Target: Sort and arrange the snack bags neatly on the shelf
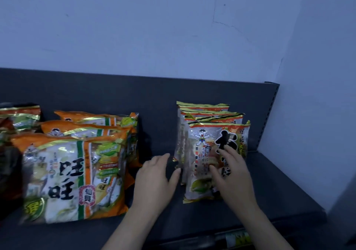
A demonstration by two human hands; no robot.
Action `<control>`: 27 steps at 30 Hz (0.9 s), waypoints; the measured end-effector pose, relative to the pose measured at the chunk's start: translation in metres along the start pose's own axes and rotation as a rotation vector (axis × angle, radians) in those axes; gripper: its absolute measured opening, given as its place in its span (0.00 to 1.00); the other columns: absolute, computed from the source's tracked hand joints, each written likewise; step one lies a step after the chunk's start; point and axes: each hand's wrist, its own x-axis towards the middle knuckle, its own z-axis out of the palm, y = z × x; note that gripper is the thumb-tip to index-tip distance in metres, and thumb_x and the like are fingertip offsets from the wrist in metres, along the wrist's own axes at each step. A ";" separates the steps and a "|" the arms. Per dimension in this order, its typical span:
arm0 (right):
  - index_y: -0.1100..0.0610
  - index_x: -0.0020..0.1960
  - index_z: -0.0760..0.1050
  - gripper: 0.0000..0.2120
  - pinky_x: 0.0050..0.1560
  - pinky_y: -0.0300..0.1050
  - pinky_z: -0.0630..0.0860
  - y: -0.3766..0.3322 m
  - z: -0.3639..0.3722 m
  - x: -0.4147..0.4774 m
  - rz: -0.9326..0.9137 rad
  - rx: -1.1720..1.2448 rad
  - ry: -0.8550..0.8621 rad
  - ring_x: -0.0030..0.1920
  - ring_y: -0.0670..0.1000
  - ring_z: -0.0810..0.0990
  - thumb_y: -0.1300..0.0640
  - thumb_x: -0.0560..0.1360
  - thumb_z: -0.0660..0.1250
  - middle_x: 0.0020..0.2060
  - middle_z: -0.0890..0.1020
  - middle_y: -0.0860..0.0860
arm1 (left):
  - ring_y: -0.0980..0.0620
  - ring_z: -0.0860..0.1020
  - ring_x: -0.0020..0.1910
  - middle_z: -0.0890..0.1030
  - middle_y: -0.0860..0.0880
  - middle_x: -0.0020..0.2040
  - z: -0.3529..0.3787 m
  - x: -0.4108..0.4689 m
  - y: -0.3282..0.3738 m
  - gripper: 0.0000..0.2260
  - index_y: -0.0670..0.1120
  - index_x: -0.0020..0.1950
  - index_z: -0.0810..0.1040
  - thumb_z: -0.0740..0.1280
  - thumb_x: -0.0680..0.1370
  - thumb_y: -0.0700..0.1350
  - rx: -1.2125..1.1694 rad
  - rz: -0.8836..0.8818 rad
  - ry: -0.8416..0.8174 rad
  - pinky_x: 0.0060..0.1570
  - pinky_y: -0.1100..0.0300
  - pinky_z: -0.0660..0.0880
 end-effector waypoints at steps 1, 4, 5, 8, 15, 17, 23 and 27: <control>0.56 0.67 0.74 0.23 0.71 0.49 0.67 -0.014 0.006 0.000 -0.031 -0.013 0.000 0.69 0.48 0.68 0.54 0.74 0.72 0.67 0.73 0.49 | 0.47 0.75 0.61 0.78 0.49 0.64 -0.010 -0.002 -0.007 0.24 0.48 0.71 0.72 0.65 0.78 0.56 0.026 0.016 0.024 0.57 0.56 0.73; 0.57 0.66 0.75 0.23 0.71 0.51 0.67 -0.057 0.030 -0.005 -0.093 -0.045 -0.034 0.67 0.51 0.71 0.53 0.73 0.73 0.65 0.75 0.50 | 0.47 0.79 0.53 0.82 0.48 0.57 -0.044 -0.007 -0.037 0.21 0.46 0.65 0.78 0.69 0.76 0.55 0.149 0.031 0.075 0.50 0.55 0.76; 0.57 0.65 0.75 0.23 0.71 0.52 0.66 -0.071 0.038 -0.008 -0.104 -0.055 -0.055 0.67 0.52 0.72 0.53 0.72 0.74 0.64 0.76 0.50 | 0.47 0.80 0.51 0.83 0.48 0.54 -0.056 -0.010 -0.050 0.21 0.45 0.63 0.79 0.71 0.74 0.54 0.195 0.032 0.085 0.49 0.55 0.77; 0.56 0.68 0.74 0.24 0.73 0.54 0.63 -0.116 0.063 -0.018 -0.127 -0.075 -0.144 0.69 0.52 0.70 0.52 0.74 0.72 0.67 0.74 0.50 | 0.46 0.81 0.45 0.84 0.49 0.48 -0.093 -0.021 -0.089 0.20 0.45 0.59 0.81 0.74 0.71 0.53 0.299 0.009 0.089 0.43 0.55 0.78; 0.52 0.73 0.67 0.26 0.77 0.44 0.46 -0.215 0.116 -0.055 -0.195 -0.029 -0.292 0.74 0.46 0.62 0.47 0.78 0.66 0.71 0.68 0.44 | 0.46 0.82 0.42 0.84 0.49 0.45 -0.164 -0.066 -0.175 0.21 0.45 0.56 0.82 0.77 0.67 0.54 0.439 -0.092 0.024 0.37 0.54 0.80; 0.52 0.73 0.67 0.26 0.76 0.44 0.47 -0.237 0.129 -0.068 -0.219 -0.014 -0.324 0.74 0.46 0.62 0.48 0.77 0.66 0.71 0.68 0.44 | 0.46 0.82 0.44 0.84 0.49 0.48 -0.177 -0.079 -0.197 0.21 0.45 0.58 0.82 0.75 0.69 0.54 0.411 -0.130 0.009 0.40 0.53 0.80; 0.50 0.74 0.65 0.25 0.75 0.42 0.52 -0.296 0.163 -0.095 -0.275 0.039 -0.443 0.73 0.44 0.62 0.47 0.79 0.63 0.71 0.68 0.43 | 0.45 0.82 0.43 0.84 0.48 0.47 -0.214 -0.117 -0.252 0.21 0.45 0.56 0.82 0.75 0.69 0.56 0.489 -0.251 0.009 0.40 0.53 0.80; 0.50 0.74 0.65 0.26 0.73 0.38 0.43 -0.333 0.183 -0.108 -0.319 0.105 -0.522 0.75 0.45 0.60 0.46 0.79 0.64 0.72 0.66 0.42 | 0.46 0.81 0.46 0.84 0.50 0.50 -0.240 -0.141 -0.276 0.21 0.48 0.60 0.81 0.72 0.72 0.56 0.465 -0.383 0.052 0.42 0.53 0.79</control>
